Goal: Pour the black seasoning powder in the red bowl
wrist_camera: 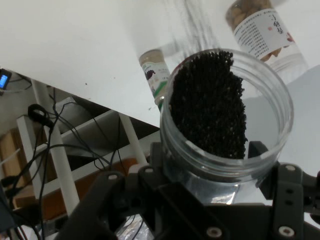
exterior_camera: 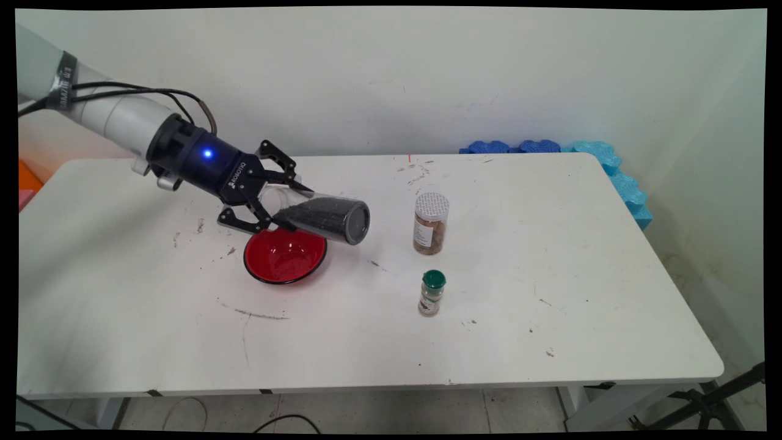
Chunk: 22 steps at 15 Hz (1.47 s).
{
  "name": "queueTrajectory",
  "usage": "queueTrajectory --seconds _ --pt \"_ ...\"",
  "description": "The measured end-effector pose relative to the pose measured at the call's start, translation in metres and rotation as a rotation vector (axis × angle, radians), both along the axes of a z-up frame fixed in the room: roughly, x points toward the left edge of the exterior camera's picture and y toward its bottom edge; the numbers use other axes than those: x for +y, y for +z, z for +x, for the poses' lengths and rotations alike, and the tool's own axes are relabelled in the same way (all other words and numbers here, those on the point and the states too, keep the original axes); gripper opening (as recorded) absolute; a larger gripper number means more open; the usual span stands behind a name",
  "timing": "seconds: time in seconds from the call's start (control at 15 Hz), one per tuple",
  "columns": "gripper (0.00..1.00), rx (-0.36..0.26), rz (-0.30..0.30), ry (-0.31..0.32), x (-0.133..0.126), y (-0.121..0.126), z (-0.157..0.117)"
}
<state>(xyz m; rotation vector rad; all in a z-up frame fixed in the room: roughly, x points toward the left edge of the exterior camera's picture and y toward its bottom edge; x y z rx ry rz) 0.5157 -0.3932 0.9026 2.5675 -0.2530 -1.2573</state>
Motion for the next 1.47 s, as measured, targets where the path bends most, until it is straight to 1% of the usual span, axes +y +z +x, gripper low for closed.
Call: queueTrajectory --seconds 0.67,1.47 --pt "0.00 0.025 0.024 0.033 -0.0006 0.0008 -0.0012" --pt "0.00 0.035 0.030 0.047 -0.0022 -0.0009 -0.0016"
